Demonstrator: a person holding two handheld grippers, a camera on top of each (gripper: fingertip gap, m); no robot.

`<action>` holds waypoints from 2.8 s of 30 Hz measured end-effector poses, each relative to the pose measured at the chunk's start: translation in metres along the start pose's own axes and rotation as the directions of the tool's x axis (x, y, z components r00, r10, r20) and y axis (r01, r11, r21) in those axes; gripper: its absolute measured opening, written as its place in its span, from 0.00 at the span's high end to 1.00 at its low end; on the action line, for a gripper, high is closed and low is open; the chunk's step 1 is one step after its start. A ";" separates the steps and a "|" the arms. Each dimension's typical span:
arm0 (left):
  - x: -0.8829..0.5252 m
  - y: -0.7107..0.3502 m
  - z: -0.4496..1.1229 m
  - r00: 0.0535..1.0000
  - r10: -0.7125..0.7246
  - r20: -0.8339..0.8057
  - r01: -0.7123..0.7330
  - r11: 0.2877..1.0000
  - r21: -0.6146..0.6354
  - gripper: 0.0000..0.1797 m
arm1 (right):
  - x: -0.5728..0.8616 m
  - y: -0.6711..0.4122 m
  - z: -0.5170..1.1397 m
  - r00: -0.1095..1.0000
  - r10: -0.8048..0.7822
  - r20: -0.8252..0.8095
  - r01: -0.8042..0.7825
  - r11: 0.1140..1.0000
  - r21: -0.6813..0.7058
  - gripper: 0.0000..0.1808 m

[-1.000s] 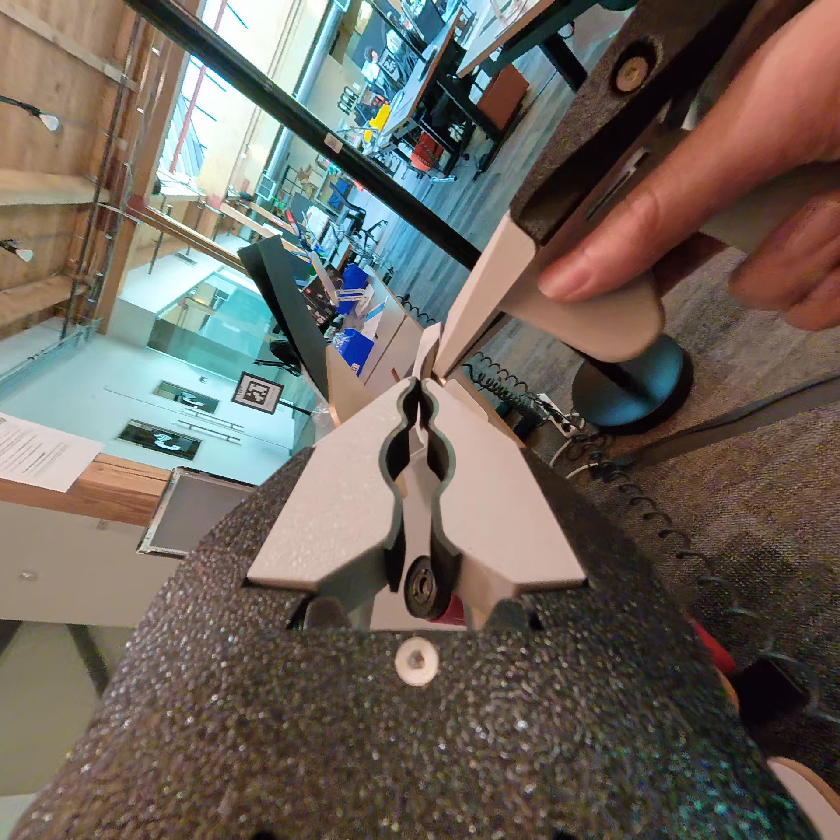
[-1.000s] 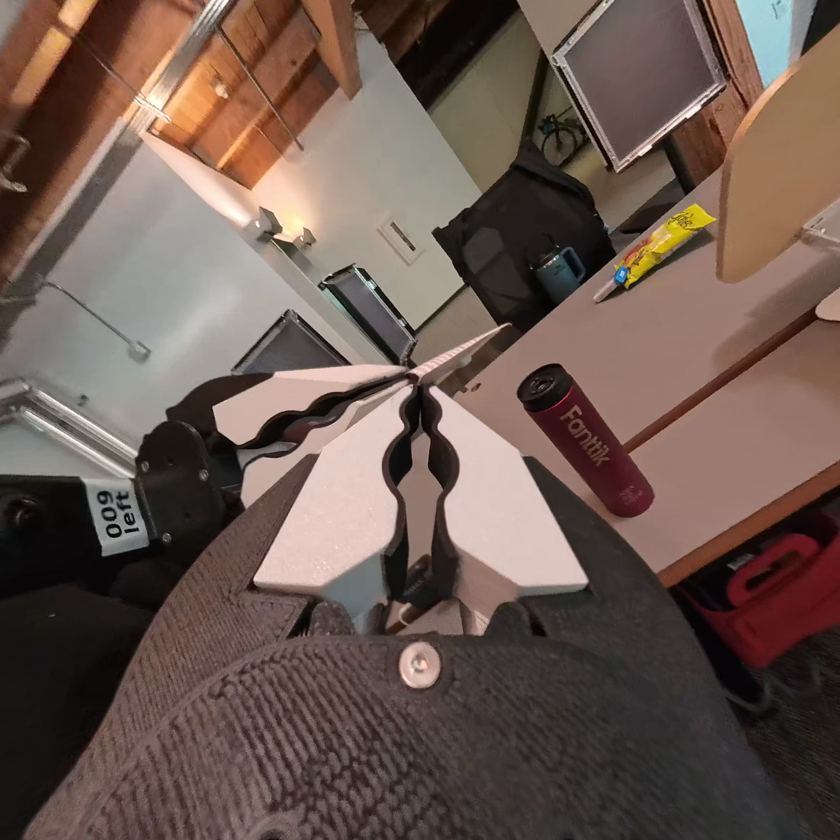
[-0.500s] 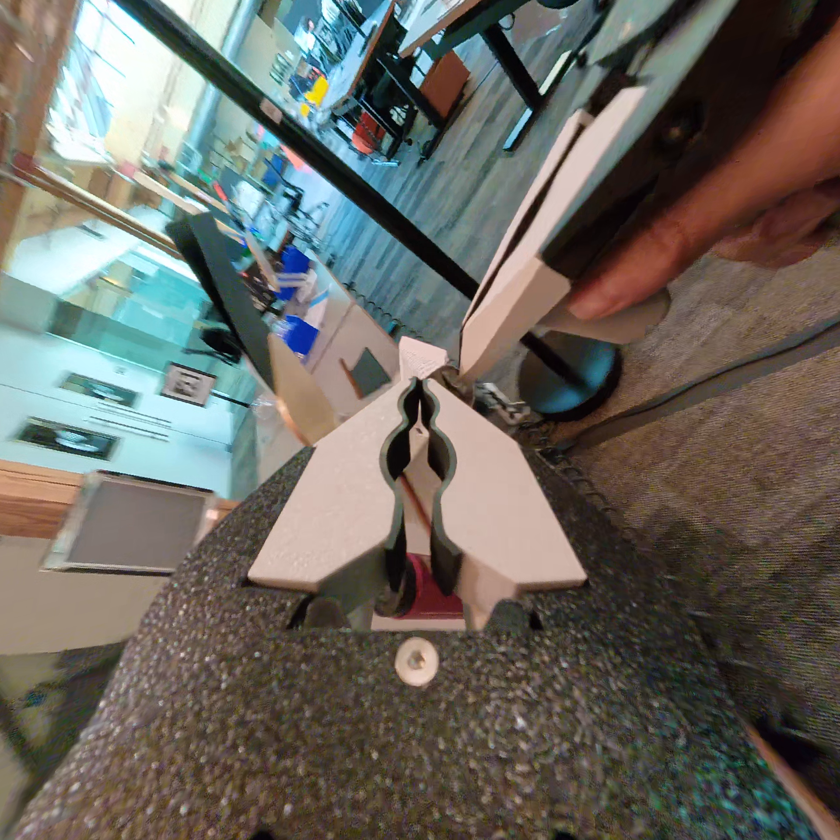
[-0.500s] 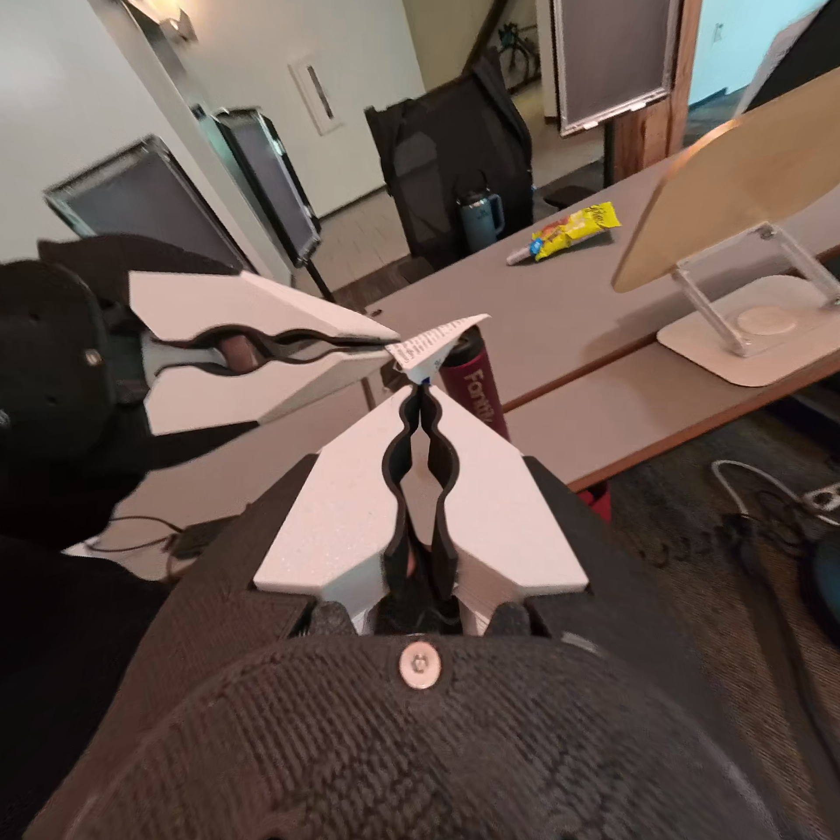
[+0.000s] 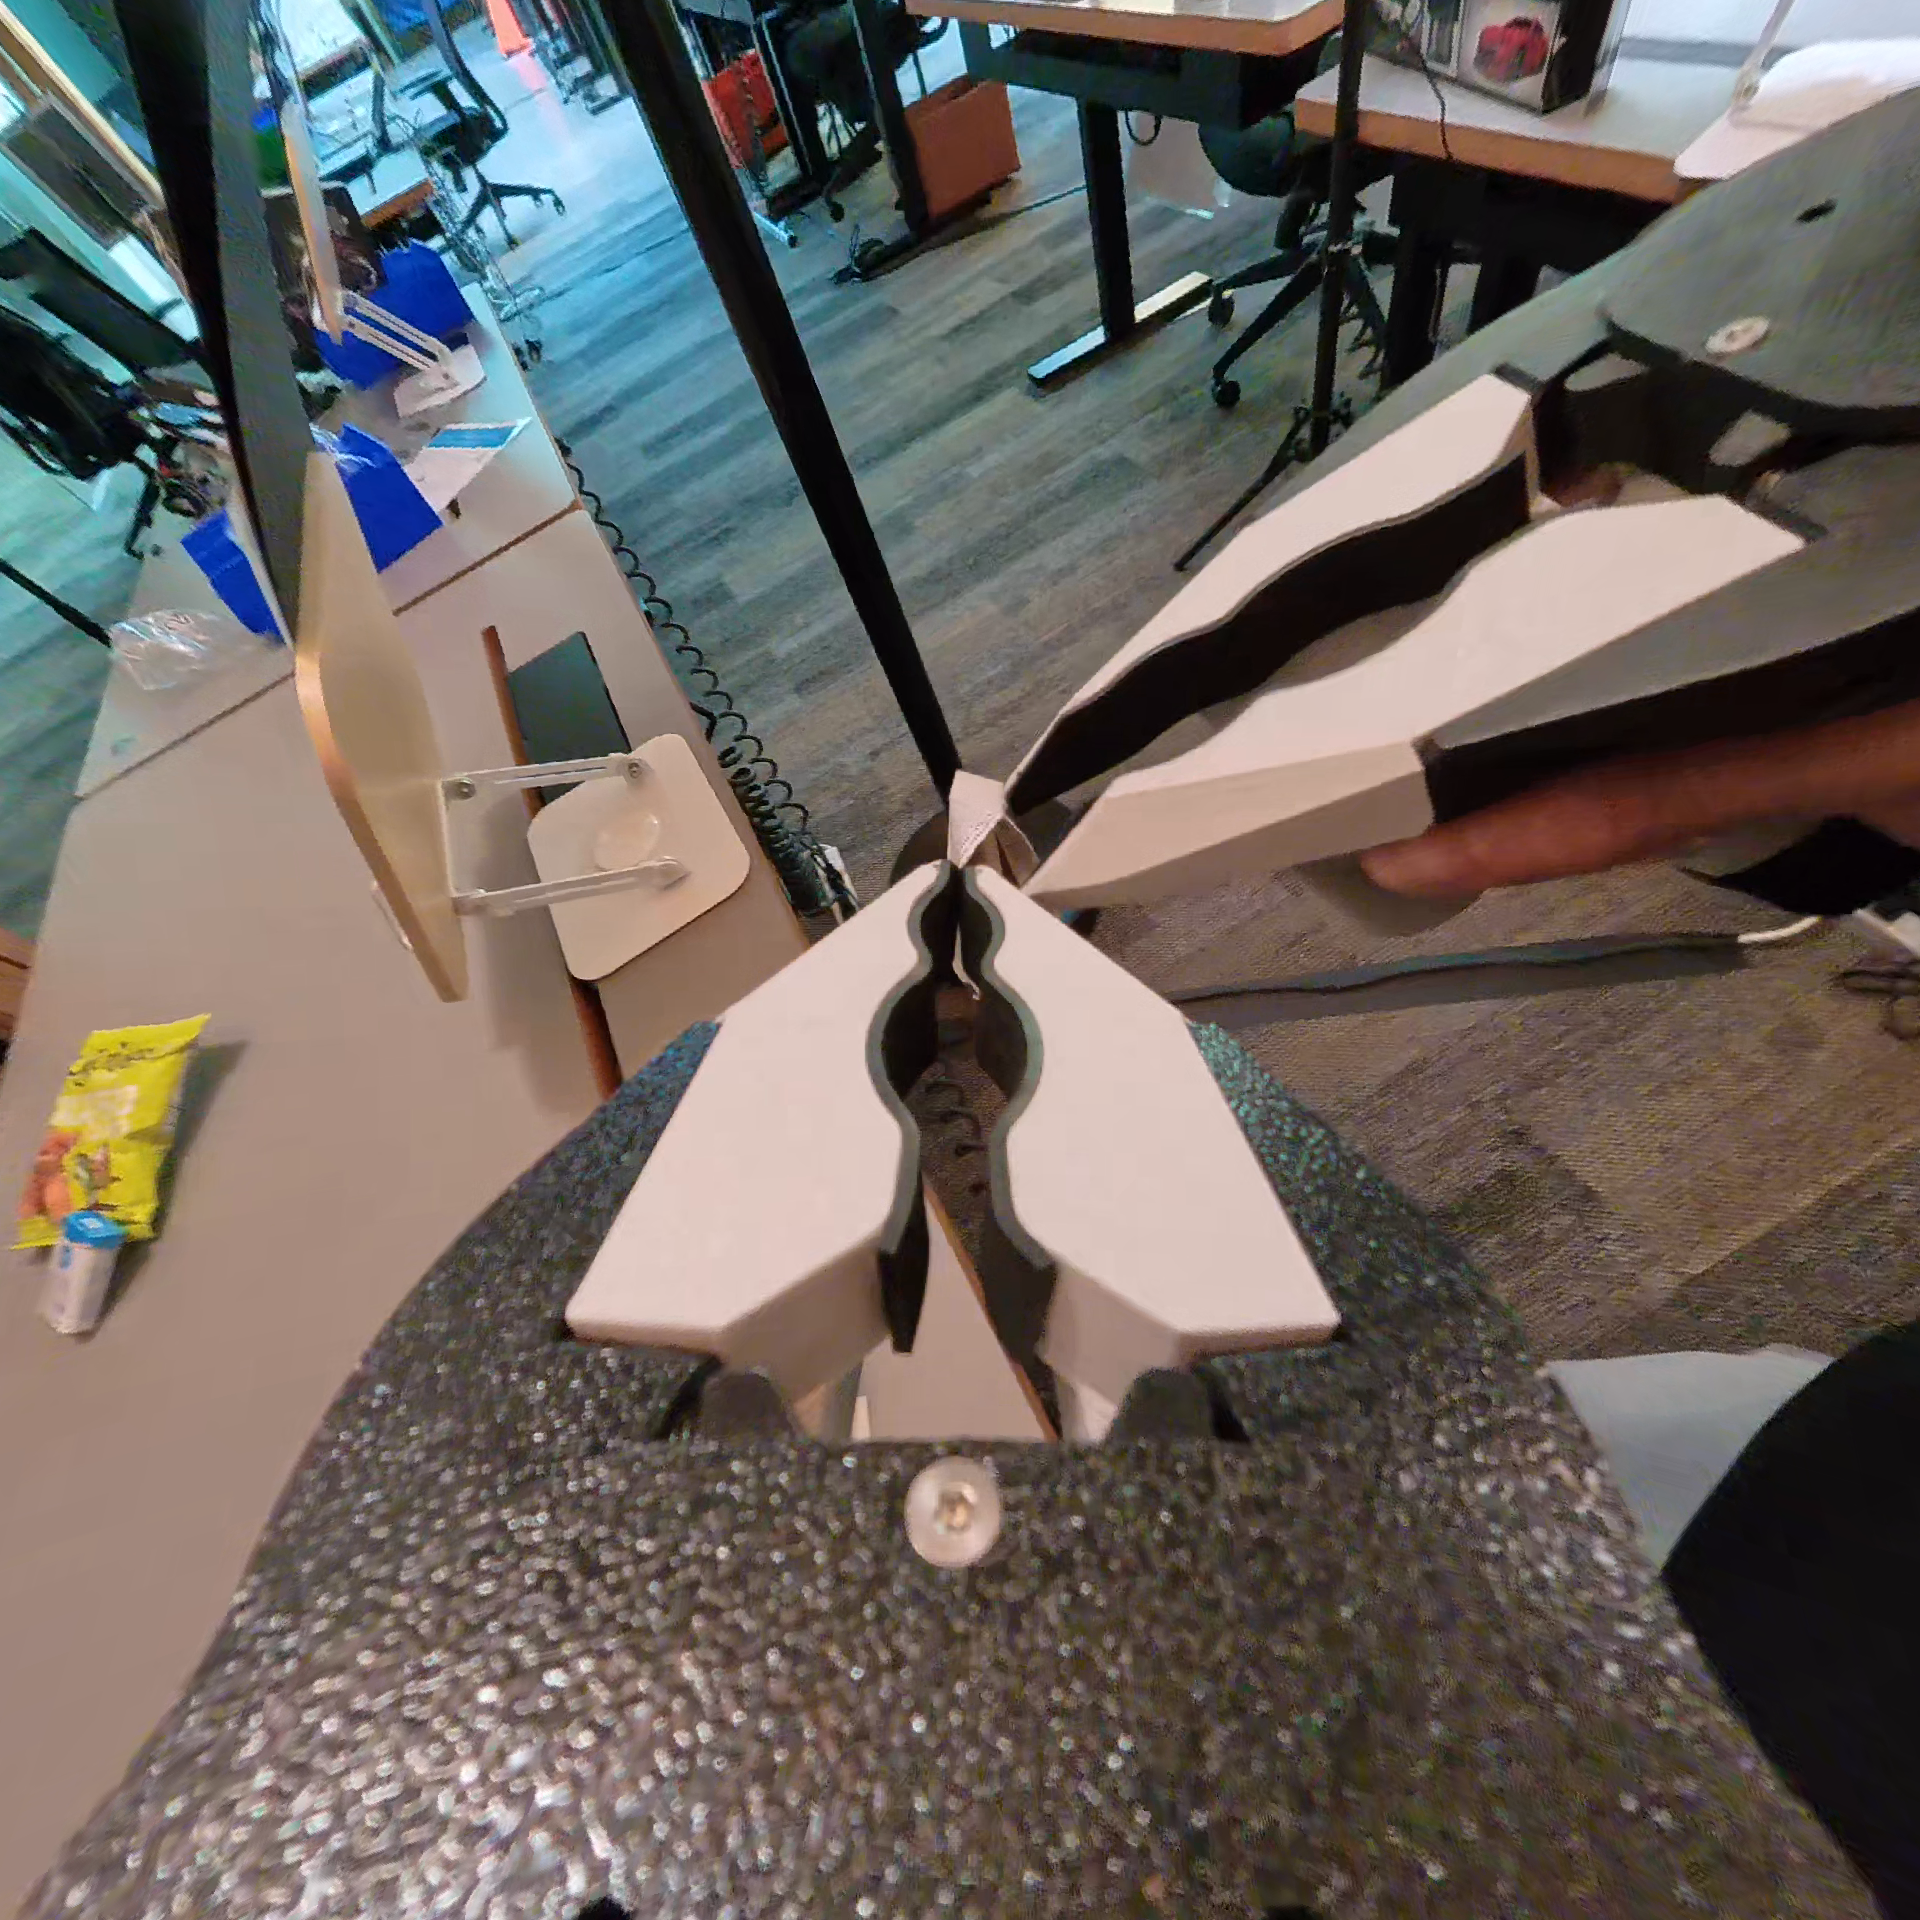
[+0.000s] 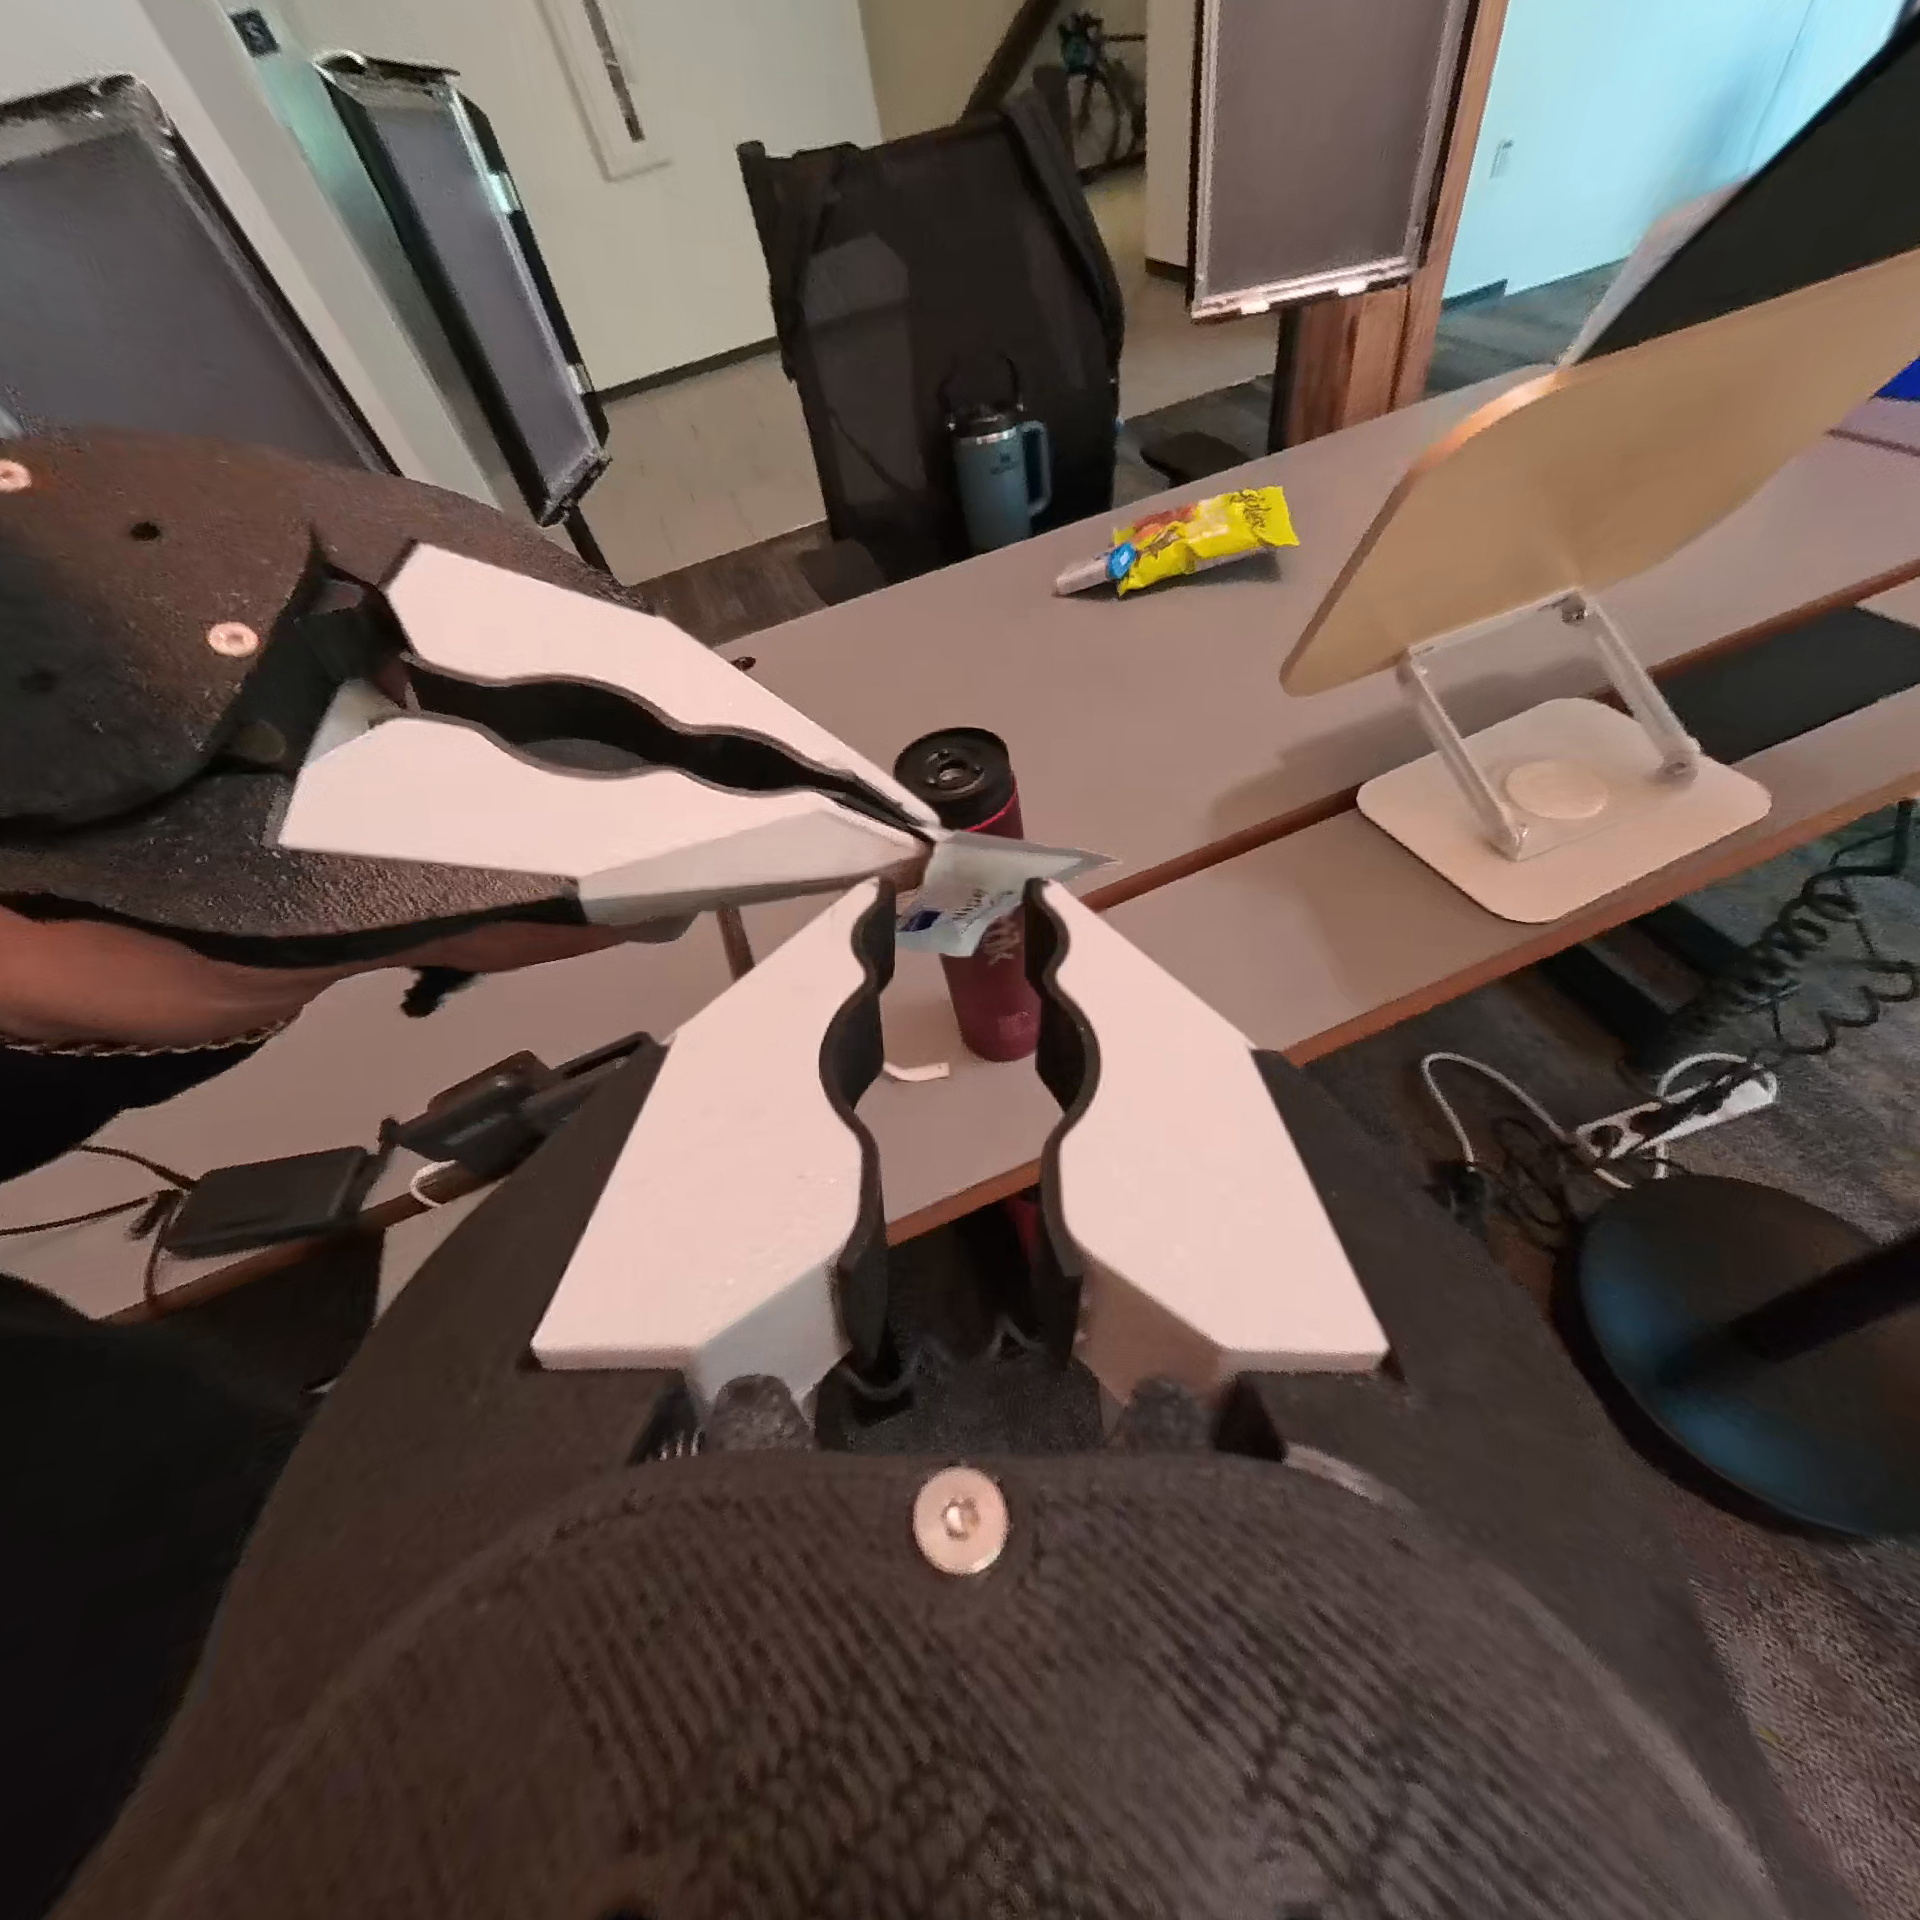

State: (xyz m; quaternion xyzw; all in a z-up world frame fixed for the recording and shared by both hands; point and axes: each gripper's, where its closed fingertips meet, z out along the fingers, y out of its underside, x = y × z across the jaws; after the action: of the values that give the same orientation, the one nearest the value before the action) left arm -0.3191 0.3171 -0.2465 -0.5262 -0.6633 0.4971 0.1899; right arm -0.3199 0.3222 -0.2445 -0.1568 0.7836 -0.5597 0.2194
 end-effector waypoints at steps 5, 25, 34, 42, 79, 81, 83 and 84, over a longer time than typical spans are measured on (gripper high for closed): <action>0.001 -0.002 -0.001 0.995 0.095 0.038 -0.095 0.995 -0.006 1.00 | 0.000 -0.006 0.001 0.999 0.037 0.013 -0.038 0.999 0.031 0.98; 0.006 0.026 -0.004 0.949 -0.302 -0.092 0.304 0.952 0.010 1.00 | -0.004 0.028 0.004 0.983 -0.186 0.006 0.185 0.975 -0.126 1.00; 0.011 0.020 -0.013 0.983 0.179 -0.038 -0.180 0.982 -0.047 0.95 | -0.018 0.020 0.004 0.986 -0.148 0.075 0.156 0.981 -0.115 1.00; 0.008 0.009 -0.016 0.998 0.052 -0.020 -0.052 0.999 0.000 1.00 | -0.021 0.016 -0.001 0.949 -0.313 0.039 0.315 0.940 -0.129 1.00; -0.024 -0.038 -0.030 0.955 -0.290 -0.069 0.298 0.932 0.208 1.00 | -0.012 -0.044 -0.001 0.987 -0.084 0.134 0.076 0.995 0.063 1.00; -0.025 -0.039 -0.026 0.950 -0.309 -0.042 0.311 0.926 0.216 1.00 | -0.009 -0.043 -0.003 0.989 -0.111 0.096 0.104 0.992 0.073 1.00; -0.024 -0.041 -0.023 0.939 -0.341 -0.039 0.340 0.911 0.232 1.00 | -0.005 -0.043 -0.005 0.993 -0.096 0.074 0.089 0.992 0.092 1.00; -0.023 -0.041 -0.021 0.928 -0.370 -0.054 0.372 0.898 0.234 1.00 | -0.003 -0.041 -0.007 0.994 -0.093 0.062 0.087 0.992 0.093 1.00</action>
State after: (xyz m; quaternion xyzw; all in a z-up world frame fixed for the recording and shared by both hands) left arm -0.3153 0.3080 -0.1963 -0.3657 -0.6854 0.5260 0.3461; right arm -0.3209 0.3159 -0.2034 -0.2005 0.7419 -0.5984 0.2266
